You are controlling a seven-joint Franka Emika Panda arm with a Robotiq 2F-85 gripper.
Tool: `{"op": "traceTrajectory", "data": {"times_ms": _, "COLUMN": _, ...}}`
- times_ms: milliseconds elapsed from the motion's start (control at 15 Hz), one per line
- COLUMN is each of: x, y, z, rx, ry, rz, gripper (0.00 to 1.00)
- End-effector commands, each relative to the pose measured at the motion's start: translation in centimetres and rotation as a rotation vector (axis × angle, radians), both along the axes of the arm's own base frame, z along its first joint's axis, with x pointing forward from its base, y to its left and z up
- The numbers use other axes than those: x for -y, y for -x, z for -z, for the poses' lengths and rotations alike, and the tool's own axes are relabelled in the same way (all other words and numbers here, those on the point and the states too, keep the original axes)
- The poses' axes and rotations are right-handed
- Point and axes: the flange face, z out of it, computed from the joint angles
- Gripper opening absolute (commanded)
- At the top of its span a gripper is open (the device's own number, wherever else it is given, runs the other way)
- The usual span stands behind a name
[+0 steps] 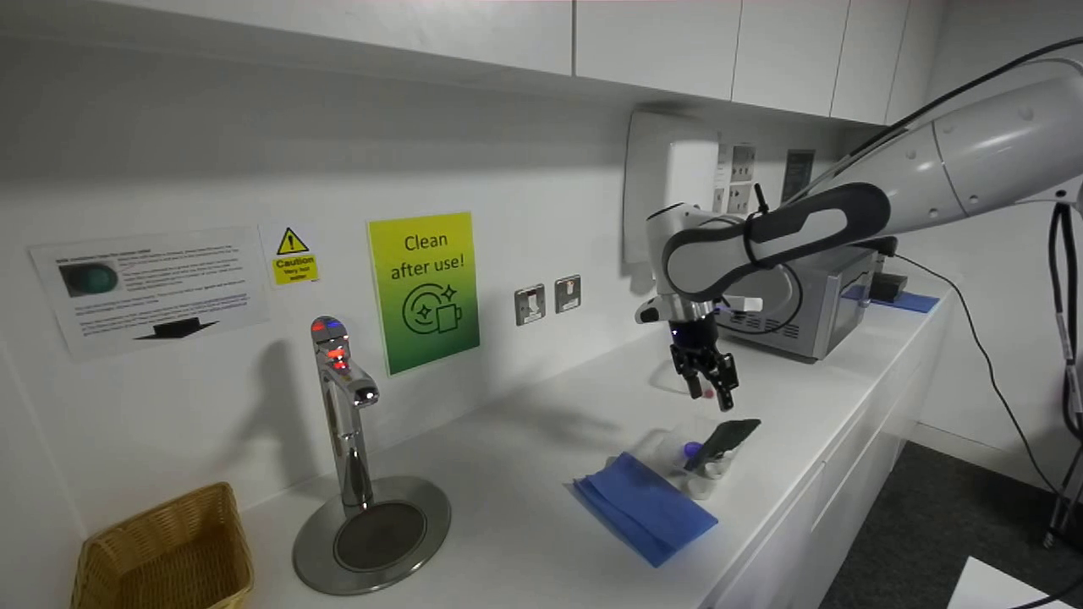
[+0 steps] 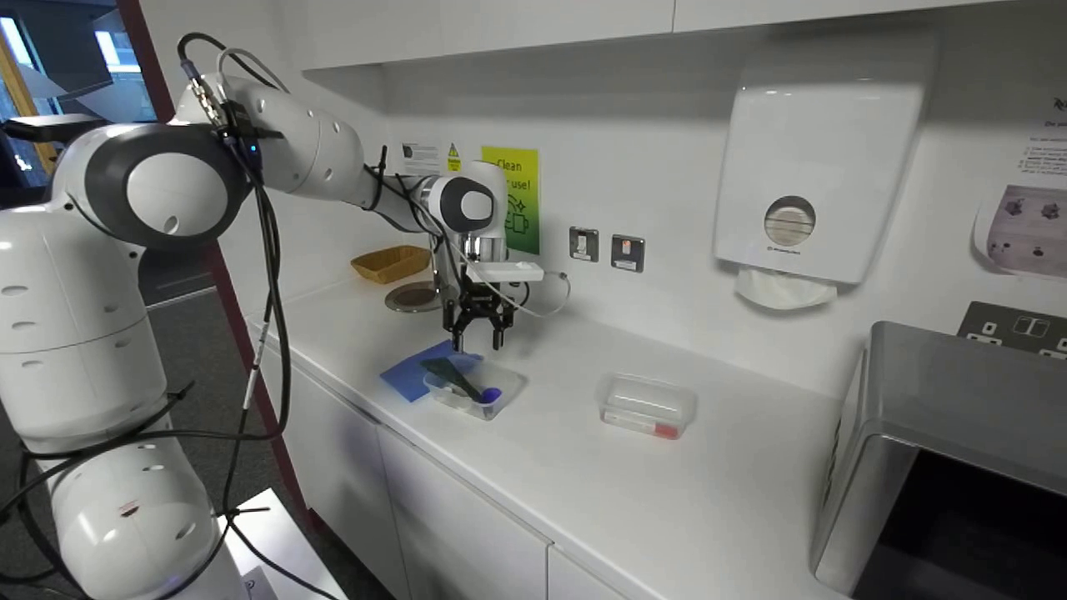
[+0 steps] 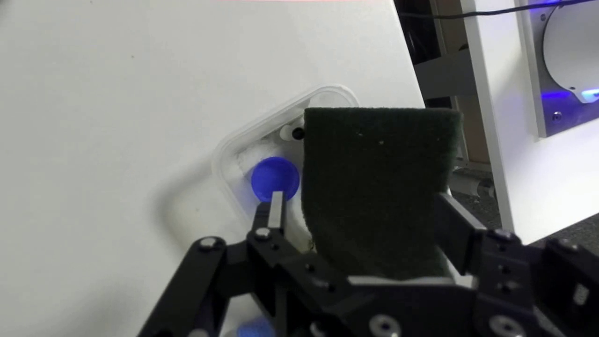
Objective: Put the black fabric in the clear container on the left.
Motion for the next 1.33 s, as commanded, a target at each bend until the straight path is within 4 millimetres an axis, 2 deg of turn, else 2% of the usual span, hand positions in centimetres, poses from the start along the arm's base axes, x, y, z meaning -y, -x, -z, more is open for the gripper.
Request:
{"op": "traceTrajectory", "data": {"times_ms": 0, "x": 0.2, "y": 0.4, "z": -2.9, "rx": 0.094, "ry": 0.013, "rz": 0.019, "gripper": 1.00}}
{"op": "traceTrajectory", "data": {"times_ms": 400, "x": -0.5, "y": 1.1, "z": -6.8, "rx": 0.187, "ry": 0.014, "rz": 0.015, "gripper": 1.00}}
{"op": "traceTrajectory", "data": {"times_ms": 467, "x": -0.6, "y": 1.1, "z": -7.3, "rx": 0.200, "ry": 0.008, "rz": 0.030, "gripper": 1.00}}
{"op": "traceTrajectory", "data": {"times_ms": 533, "x": -0.8, "y": 0.8, "z": -7.5, "rx": 0.218, "ry": -0.014, "rz": 0.128, "gripper": 1.00}}
{"op": "traceTrajectory", "data": {"times_ms": 667, "x": -1.1, "y": 0.4, "z": -7.5, "rx": 0.215, "ry": -0.035, "rz": 0.249, "gripper": 1.00}}
{"op": "traceTrajectory", "data": {"times_ms": 733, "x": -0.8, "y": 0.6, "z": -6.8, "rx": 0.183, "ry": -0.014, "rz": 0.162, "gripper": 1.00}}
{"op": "traceTrajectory", "data": {"times_ms": 867, "x": -1.0, "y": 0.6, "z": -6.8, "rx": 0.187, "ry": -0.016, "rz": 0.214, "gripper": 1.00}}
{"op": "traceTrajectory", "data": {"times_ms": 1267, "x": -1.0, "y": 0.5, "z": -6.7, "rx": 0.187, "ry": -0.018, "rz": 0.226, "gripper": 1.00}}
